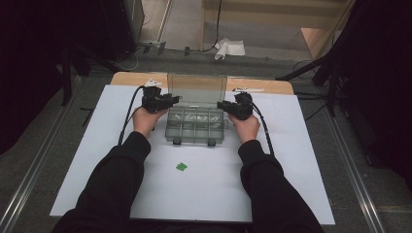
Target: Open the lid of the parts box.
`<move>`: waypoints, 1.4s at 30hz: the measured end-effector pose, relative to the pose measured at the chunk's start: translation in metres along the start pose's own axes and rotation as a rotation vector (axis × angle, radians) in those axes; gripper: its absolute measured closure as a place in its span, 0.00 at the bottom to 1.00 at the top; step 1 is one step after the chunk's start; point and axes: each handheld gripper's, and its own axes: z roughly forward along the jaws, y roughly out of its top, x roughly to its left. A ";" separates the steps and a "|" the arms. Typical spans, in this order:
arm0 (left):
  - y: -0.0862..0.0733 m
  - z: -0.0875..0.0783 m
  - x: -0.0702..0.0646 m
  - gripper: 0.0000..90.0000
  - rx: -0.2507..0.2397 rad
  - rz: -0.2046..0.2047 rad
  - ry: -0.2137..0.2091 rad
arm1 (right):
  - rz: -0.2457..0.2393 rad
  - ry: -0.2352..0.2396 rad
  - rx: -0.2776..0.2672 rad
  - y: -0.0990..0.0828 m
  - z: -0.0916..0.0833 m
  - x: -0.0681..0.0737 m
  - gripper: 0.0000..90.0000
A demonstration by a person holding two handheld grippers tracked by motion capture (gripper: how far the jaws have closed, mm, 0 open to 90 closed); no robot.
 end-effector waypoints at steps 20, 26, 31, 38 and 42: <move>-0.006 0.016 0.005 0.63 0.006 -0.072 0.016 | 0.068 0.000 0.000 -0.003 0.004 -0.004 0.75; -0.006 0.018 0.008 0.63 0.006 -0.103 0.001 | 0.093 0.011 -0.002 -0.004 0.005 -0.006 0.75; -0.008 0.021 0.009 0.60 0.013 -0.108 0.002 | 0.106 0.010 -0.002 -0.005 0.007 -0.007 0.72; -0.011 0.024 0.010 0.57 0.020 -0.119 -0.007 | 0.144 0.030 -0.004 -0.007 0.008 -0.009 0.68; -0.012 0.026 0.011 0.55 0.023 -0.135 -0.011 | 0.169 0.044 -0.007 -0.008 0.009 -0.011 0.67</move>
